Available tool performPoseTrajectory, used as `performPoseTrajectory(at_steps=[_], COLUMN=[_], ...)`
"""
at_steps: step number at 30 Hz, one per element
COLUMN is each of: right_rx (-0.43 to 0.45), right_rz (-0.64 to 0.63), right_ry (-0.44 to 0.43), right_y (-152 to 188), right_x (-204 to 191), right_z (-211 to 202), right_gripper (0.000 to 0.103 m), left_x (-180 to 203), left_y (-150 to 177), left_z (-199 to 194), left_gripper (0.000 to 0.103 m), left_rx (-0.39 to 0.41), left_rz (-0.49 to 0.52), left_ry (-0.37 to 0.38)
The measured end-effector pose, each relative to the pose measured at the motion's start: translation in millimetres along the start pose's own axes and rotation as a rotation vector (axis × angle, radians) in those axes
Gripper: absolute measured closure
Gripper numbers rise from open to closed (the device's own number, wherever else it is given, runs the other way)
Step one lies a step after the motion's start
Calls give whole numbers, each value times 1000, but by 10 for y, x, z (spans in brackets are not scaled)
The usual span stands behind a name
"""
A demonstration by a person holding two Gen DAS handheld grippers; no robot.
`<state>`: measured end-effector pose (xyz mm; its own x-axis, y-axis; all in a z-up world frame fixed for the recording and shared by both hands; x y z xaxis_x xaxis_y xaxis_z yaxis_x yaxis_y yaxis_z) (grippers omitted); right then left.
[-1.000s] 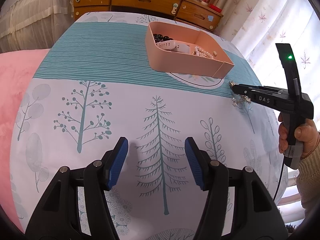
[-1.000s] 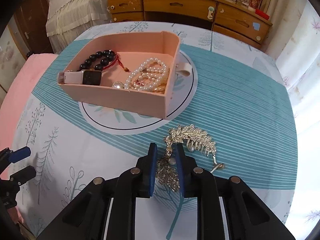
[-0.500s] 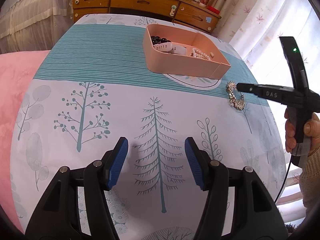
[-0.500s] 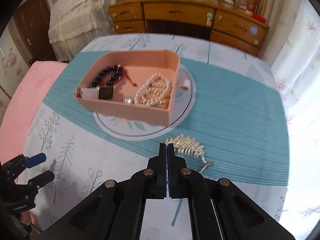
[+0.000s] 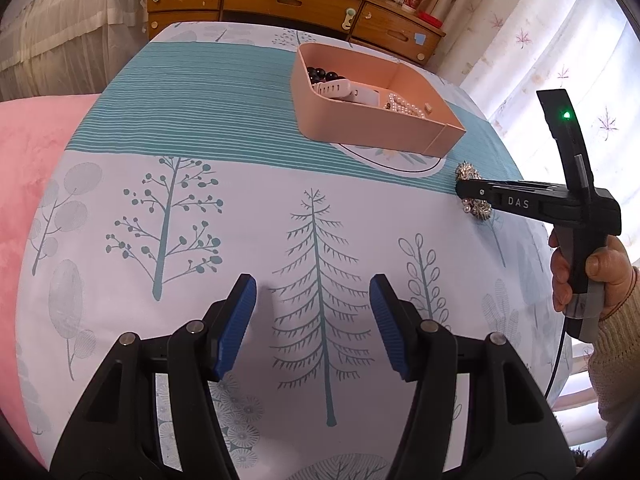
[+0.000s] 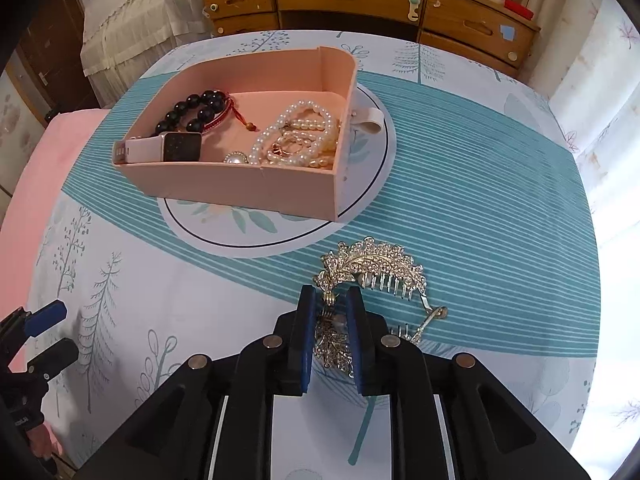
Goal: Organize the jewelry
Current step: 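Lift the comb over the pink tray and open the right tool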
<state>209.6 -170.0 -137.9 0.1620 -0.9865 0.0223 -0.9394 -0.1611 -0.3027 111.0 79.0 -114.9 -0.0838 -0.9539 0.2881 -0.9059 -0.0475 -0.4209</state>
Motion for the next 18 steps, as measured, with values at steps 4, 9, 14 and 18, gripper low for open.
performPoseTrajectory(at_steps=[4,9,14,18], right_rx=[13,78,191,256], right_rz=[2,36,44,18], right_ry=[10,7,-40,-84], right_y=[3,27,-100,-332], right_x=[-12,26,-48,-242], right_z=[-6,-273,-802,-1098], right_gripper=[90,91,91,91], left_x=[8,26,90,100], left_y=[-3,-4,-122,-393], left_z=[-10,-36,-85,-177], left_gripper=[47,47,47,47], left_rx=[4,10,24,65], left_rz=[-1,5,28,19], left_ry=[1,-2,-23,-42])
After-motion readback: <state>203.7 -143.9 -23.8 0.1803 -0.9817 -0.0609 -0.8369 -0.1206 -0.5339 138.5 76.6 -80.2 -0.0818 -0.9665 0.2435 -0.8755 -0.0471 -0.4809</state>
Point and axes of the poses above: each gripper's, at about its wrist camera, not at the fingertips, and z roughly the way its jaws point, x to its right, y to its underside, the point moved 2 cm from there along z, roughly the way its jaws point, and after that the axes turned 4 degrees about -x, right-handed, at the moved point
